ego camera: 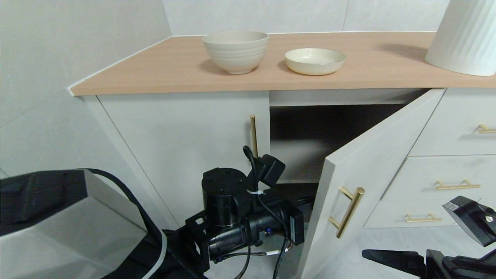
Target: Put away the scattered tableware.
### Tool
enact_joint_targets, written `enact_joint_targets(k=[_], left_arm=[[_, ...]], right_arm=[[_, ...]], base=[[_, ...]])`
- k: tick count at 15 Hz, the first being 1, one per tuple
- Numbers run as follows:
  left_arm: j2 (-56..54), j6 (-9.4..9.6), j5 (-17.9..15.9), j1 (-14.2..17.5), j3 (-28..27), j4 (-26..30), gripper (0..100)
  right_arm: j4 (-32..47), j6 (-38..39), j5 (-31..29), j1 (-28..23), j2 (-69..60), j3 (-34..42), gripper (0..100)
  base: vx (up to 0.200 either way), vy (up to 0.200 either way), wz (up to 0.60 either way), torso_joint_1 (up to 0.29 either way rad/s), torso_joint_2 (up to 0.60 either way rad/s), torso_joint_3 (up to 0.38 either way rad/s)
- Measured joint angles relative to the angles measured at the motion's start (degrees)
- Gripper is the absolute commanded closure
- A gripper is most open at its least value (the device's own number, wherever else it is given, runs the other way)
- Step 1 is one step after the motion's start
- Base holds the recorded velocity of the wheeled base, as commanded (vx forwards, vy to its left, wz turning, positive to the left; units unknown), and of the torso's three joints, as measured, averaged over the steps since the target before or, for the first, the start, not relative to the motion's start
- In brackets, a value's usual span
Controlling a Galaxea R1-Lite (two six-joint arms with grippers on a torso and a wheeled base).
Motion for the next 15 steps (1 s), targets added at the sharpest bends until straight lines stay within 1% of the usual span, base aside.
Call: enact_joint_targets(k=[4, 7, 9, 13, 15], left_arm=[[1.1, -0.09, -0.3, -0.1, -1.4, 0.1, 100], [1.8, -0.11, -0.2, -0.1, -3.5, 1.6, 100], [2.9, -0.11, -0.1, -0.1, -5.6, 3.3, 100], [5.7, -0.11, -0.2, -0.1, -9.2, 3.9, 100], [6.2, -0.09, 0.0, -0.1, -9.9, 4.3, 100]], right_arm=[[0.0, 0.0, 0.0, 0.0, 0.0, 0.0, 0], [0.0, 0.0, 0.0, 0.0, 0.0, 0.0, 0], [0.0, 0.0, 0.0, 0.0, -0.1, 0.0, 0], [0.0, -1.1, 0.0, 0.0, -0.9, 0.1, 0], [0.0, -1.5, 0.2, 0.0, -1.1, 0.3, 0]], base=[[0.0, 0.0, 0.0, 0.0, 0.0, 0.0], [-0.2, 0.0, 0.0, 0.007, 0.0, -0.001], [0.0, 0.0, 0.0, 0.0, 0.0, 0.0], [0.0, 0.0, 0.0, 0.0, 0.0, 0.0], [0.0, 0.0, 0.0, 0.0, 0.0, 0.0]])
